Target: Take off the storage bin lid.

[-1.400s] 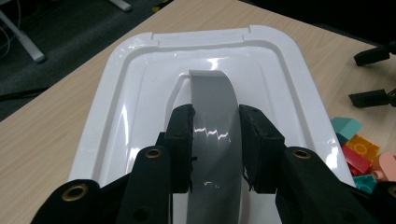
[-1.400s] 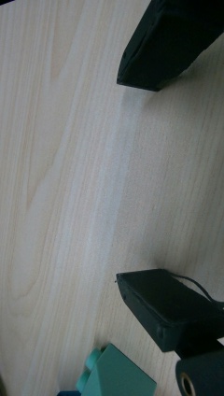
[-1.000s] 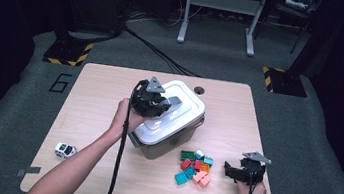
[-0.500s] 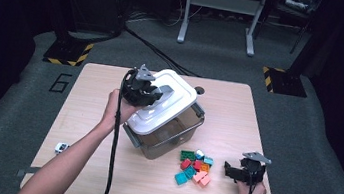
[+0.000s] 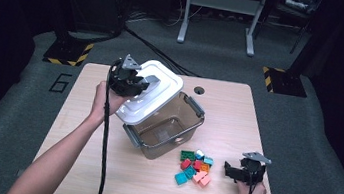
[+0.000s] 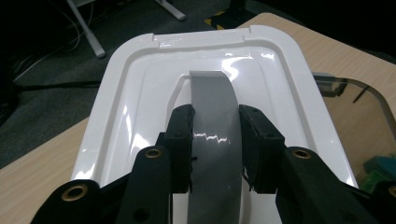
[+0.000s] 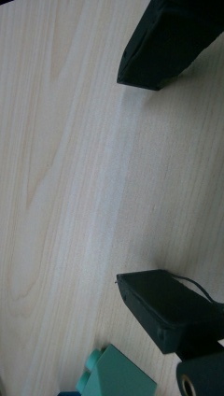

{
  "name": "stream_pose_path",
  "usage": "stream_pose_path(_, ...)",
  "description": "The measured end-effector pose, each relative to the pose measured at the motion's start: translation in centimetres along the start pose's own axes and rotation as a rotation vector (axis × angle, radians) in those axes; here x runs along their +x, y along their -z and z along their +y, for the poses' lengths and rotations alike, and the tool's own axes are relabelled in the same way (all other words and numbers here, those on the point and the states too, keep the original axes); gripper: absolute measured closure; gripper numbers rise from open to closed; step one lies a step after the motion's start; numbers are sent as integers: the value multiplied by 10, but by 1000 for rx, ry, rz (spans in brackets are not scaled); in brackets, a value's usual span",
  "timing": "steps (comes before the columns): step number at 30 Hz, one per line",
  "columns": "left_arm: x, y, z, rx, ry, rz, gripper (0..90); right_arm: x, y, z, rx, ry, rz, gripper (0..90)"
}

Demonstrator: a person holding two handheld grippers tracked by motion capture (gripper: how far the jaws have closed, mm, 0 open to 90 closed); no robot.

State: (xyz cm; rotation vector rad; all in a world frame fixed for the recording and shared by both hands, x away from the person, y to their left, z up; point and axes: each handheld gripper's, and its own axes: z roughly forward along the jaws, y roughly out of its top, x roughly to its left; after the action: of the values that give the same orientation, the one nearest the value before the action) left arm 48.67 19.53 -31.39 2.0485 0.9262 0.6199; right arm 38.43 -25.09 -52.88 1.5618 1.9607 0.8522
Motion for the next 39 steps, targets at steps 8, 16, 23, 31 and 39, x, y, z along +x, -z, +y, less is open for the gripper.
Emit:
stream_pose_path(8,25,3,-7,4,50,55,665,0,0,0,1,3,1,43)
stream_pose_path(16,45,2,-15,24,87,100,665,0,0,0,0,3,1,44)
stream_pose_path(23,66,3,-28,27,145,163,664,0,0,0,0,3,1,44)
stream_pose_path(31,87,2,-47,33,215,216,664,0,0,0,-1,4,0,45)
stream_pose_path(39,101,-5,-72,48,278,270,664,0,0,0,0,5,-1,46)
